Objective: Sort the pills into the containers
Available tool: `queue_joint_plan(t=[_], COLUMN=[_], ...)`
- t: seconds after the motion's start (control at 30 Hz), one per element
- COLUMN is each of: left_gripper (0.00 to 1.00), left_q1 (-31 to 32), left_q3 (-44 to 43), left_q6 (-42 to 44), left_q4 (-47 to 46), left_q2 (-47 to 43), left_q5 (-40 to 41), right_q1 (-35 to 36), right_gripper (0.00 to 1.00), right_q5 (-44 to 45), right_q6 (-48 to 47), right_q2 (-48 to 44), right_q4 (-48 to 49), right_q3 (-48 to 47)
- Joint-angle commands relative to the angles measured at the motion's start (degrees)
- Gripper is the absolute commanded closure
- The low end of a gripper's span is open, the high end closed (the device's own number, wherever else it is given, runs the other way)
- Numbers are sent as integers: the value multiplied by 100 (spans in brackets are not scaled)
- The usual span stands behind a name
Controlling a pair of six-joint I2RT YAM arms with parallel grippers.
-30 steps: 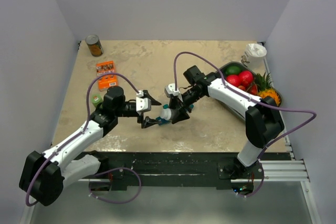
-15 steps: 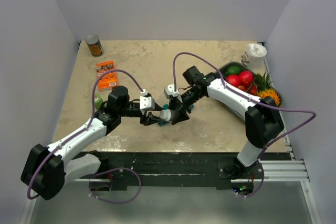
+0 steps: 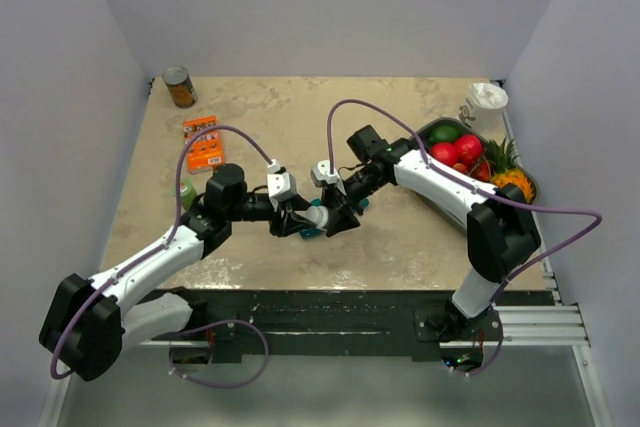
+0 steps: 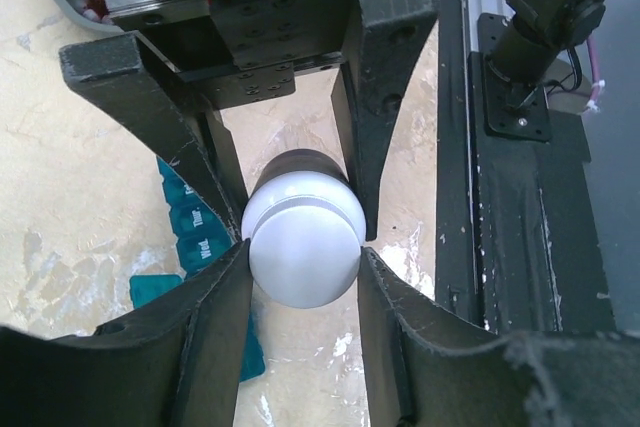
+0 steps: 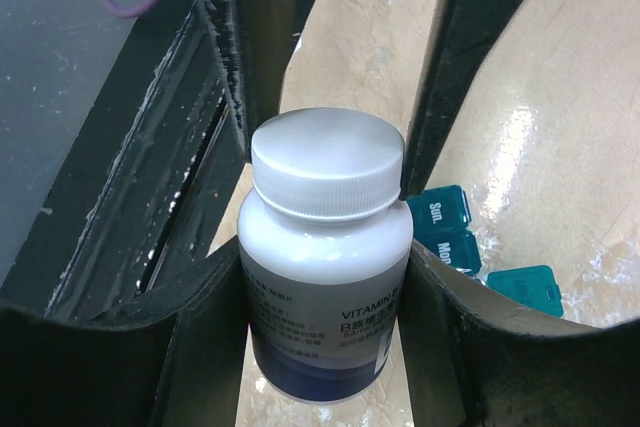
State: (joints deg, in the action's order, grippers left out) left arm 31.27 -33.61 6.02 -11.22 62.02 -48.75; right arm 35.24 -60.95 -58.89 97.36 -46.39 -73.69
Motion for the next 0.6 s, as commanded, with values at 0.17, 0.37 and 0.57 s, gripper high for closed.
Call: queue_joint_plan(t=[0.17,0.37,0.57], left_gripper=[36,37,37], left_q1=[90,169,362], left_q3=[179,135,56], left_q6=[-506,-427,-198], left_q4=[-504,-407,-196], left_q2=[-567,-516,-463], left_q5=[551,647,929], right_q1=[26,26,26], right_gripper=[100,100,100], right_q5=[22,30,39], right_q6=[176,203,229], right_q2=[20,11,28], right_q4=[245,271,280], right_q3=[-198,-198,-198])
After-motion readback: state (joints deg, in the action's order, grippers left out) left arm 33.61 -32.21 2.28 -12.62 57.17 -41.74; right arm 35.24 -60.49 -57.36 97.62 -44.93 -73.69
